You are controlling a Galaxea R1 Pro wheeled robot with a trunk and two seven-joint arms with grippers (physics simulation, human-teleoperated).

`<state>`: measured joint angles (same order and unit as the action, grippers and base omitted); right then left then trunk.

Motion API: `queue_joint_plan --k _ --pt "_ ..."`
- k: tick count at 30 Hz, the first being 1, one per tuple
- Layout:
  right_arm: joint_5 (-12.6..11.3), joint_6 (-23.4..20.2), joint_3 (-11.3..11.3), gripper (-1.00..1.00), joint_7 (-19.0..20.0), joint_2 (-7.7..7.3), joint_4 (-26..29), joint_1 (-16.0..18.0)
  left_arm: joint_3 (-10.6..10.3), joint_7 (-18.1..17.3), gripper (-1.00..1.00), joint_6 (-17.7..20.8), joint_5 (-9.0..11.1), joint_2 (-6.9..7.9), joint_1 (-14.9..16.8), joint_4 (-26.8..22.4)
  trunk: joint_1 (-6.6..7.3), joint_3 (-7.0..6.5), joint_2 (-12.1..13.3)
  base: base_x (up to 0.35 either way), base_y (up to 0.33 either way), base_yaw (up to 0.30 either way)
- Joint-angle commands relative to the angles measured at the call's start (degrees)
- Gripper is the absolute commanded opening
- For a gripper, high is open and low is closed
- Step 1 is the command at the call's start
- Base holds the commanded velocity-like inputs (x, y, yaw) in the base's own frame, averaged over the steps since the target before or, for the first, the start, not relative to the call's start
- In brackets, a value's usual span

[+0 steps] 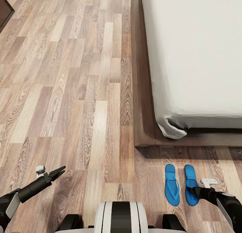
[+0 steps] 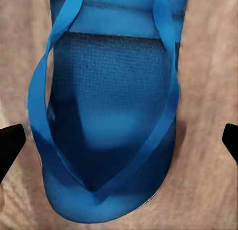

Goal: In the bedroom, move the book from the bed onto either nightstand, and place the two sandals side by side next to the bed.

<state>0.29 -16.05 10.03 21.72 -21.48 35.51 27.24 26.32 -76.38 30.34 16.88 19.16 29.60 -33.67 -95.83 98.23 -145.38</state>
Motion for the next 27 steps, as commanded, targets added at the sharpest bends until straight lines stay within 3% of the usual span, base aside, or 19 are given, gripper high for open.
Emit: queue_joint_plan --k 1,14,27 --pt "0.0 -0.4 0.3 1.00 0.3 0.03 0.1 0.0 0.0 -0.2 1.00 0.6 0.1 0.00 0.0 0.0 0.01 0.03 0.0 0.000 0.000 0.000" --pt "0.0 -0.4 0.3 1.00 0.3 0.03 0.1 0.0 0.0 -0.2 1.00 0.6 0.1 0.00 0.0 0.0 0.01 0.03 0.0 0.000 0.000 0.000" --pt "0.0 -0.4 0.3 1.00 0.3 0.03 0.1 0.0 0.0 -0.1 1.00 0.6 0.1 0.00 0.0 0.0 0.34 -2.85 0.2 0.000 0.000 0.000"
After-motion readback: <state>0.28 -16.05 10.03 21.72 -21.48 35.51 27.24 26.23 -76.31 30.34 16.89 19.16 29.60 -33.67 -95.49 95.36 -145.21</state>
